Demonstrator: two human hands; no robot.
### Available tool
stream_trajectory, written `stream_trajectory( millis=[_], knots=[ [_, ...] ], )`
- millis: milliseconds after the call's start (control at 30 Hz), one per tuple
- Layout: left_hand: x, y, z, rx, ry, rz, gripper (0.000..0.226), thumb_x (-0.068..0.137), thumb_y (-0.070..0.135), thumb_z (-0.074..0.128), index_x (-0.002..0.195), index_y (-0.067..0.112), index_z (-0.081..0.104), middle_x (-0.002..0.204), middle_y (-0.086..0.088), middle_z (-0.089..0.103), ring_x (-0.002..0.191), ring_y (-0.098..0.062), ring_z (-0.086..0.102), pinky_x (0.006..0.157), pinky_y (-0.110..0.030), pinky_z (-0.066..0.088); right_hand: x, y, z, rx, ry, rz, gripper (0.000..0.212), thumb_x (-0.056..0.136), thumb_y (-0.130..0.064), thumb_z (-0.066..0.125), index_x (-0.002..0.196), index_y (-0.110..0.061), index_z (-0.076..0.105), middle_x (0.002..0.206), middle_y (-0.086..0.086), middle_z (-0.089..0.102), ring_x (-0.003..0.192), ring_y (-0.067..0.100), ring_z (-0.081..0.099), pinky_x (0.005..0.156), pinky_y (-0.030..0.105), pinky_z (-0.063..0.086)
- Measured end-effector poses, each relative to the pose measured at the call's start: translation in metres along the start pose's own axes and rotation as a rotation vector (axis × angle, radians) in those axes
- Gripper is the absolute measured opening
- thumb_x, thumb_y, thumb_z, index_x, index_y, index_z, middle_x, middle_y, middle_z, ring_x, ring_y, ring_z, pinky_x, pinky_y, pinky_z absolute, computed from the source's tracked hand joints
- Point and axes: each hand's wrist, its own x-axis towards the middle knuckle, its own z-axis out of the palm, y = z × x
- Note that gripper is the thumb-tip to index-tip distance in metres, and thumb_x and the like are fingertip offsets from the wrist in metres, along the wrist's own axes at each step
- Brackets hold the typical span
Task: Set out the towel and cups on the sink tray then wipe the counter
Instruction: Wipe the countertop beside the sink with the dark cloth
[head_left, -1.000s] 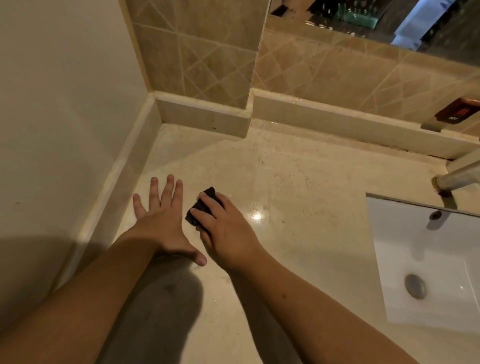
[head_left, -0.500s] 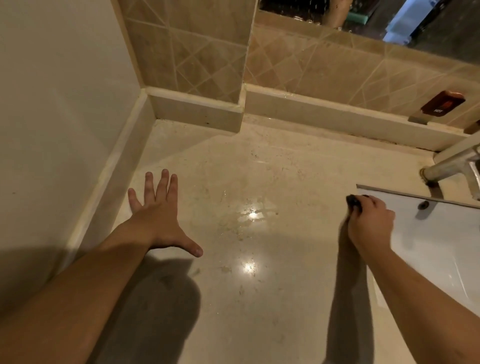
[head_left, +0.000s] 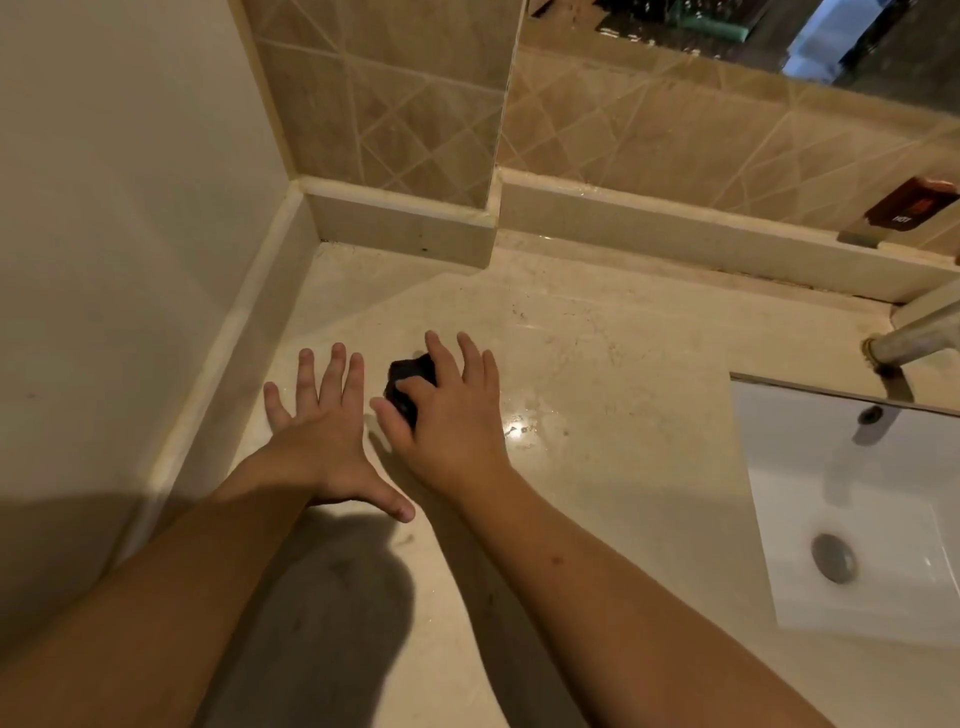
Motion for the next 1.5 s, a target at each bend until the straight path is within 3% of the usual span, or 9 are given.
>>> stream_trajectory(
  millis=[100, 333, 667, 833, 900, 1033, 1200, 1333, 1500],
  knots=[
    [0.001, 0.001, -0.001, 0.010, -0.003, -0.014, 0.176, 0.005, 0.107, 0.045, 0.124, 0.028, -0.059, 0.147, -0.001, -0.056, 0.129, -0.031, -0.056, 0.111, -0.068, -0.017, -0.003, 0.009, 0.014, -0.016, -0.048, -0.013, 0.048, 0.104, -0.042, 0.031, 0.143, -0.023, 0.051, 0.158, 0.008, 0.039, 0.144, 0.034, 0.028, 0.117, 0.055, 0.021],
    [0.000, 0.003, -0.004, 0.005, -0.027, -0.024, 0.185, 0.004, 0.105, 0.051, 0.137, 0.024, -0.049, 0.149, 0.000, -0.053, 0.132, -0.031, -0.052, 0.111, -0.068, -0.017, -0.018, 0.058, 0.004, -0.162, 0.002, -0.059, 0.047, 0.092, -0.019, 0.064, 0.138, -0.016, 0.058, 0.144, 0.009, 0.056, 0.111, 0.033, 0.053, 0.094, 0.046, 0.047],
    [-0.006, 0.005, -0.005, -0.003, -0.045, -0.036, 0.187, 0.005, 0.103, 0.056, 0.142, 0.023, -0.044, 0.151, 0.000, -0.051, 0.132, -0.030, -0.052, 0.111, -0.067, -0.019, -0.113, 0.218, -0.107, -0.377, 0.192, 0.550, 0.044, 0.094, -0.016, 0.059, 0.139, -0.015, 0.057, 0.142, 0.013, 0.057, 0.103, 0.047, 0.049, 0.085, 0.049, 0.044],
    [-0.021, 0.006, -0.006, -0.053, -0.020, 0.020, 0.181, 0.016, 0.101, 0.061, 0.150, 0.025, -0.033, 0.157, 0.000, -0.043, 0.138, -0.027, -0.046, 0.115, -0.063, -0.018, -0.138, 0.230, -0.139, -0.215, 0.386, 0.832, 0.032, 0.100, -0.009, 0.048, 0.128, -0.008, 0.063, 0.122, 0.024, 0.065, 0.112, 0.050, 0.048, 0.088, 0.048, 0.040],
    [-0.034, 0.005, -0.003, -0.053, 0.002, 0.060, 0.176, 0.019, 0.102, 0.059, 0.150, 0.028, -0.032, 0.158, 0.002, -0.041, 0.139, -0.025, -0.045, 0.116, -0.061, -0.018, -0.137, 0.199, -0.136, -0.138, 0.467, 0.706, 0.032, 0.100, -0.007, 0.049, 0.129, -0.009, 0.063, 0.124, 0.020, 0.065, 0.114, 0.043, 0.048, 0.098, 0.049, 0.041],
    [-0.072, -0.006, 0.012, 0.000, -0.065, 0.087, 0.176, 0.016, 0.101, 0.061, 0.139, 0.035, -0.046, 0.151, 0.003, -0.051, 0.136, -0.027, -0.049, 0.111, -0.062, -0.022, -0.123, 0.108, -0.108, 0.081, 0.441, 0.391, 0.037, 0.093, -0.002, 0.054, 0.126, -0.016, 0.065, 0.122, 0.004, 0.064, 0.110, 0.016, 0.048, 0.095, 0.010, 0.029],
    [-0.107, -0.021, 0.033, 0.055, -0.225, 0.012, 0.182, 0.022, 0.087, 0.079, 0.134, 0.030, -0.052, 0.145, 0.000, -0.056, 0.133, -0.030, -0.051, 0.115, -0.063, -0.019, -0.117, 0.000, -0.055, 0.178, 0.118, 0.042, 0.041, 0.080, -0.001, 0.069, 0.121, -0.008, 0.069, 0.122, 0.013, 0.068, 0.109, 0.029, 0.057, 0.103, 0.028, 0.036],
    [-0.114, -0.029, 0.042, 0.090, -0.199, 0.034, 0.181, 0.024, 0.089, 0.076, 0.141, 0.025, -0.047, 0.147, -0.002, -0.055, 0.134, -0.030, -0.051, 0.118, -0.059, -0.015, -0.141, -0.046, -0.012, 0.106, -0.219, -0.118, 0.054, 0.099, -0.051, 0.046, 0.143, -0.020, 0.052, 0.131, 0.003, 0.064, 0.103, 0.025, 0.056, 0.089, 0.043, 0.045],
    [-0.106, -0.032, 0.046, 0.111, -0.180, 0.037, 0.183, 0.018, 0.091, 0.073, 0.138, 0.026, -0.050, 0.147, -0.002, -0.055, 0.132, -0.029, -0.053, 0.117, -0.059, -0.017, -0.154, -0.050, 0.024, -0.103, -0.253, -0.104, 0.043, 0.100, -0.036, 0.047, 0.141, -0.022, 0.051, 0.158, 0.019, 0.034, 0.132, 0.039, 0.041, 0.099, 0.051, 0.044]
  ],
)
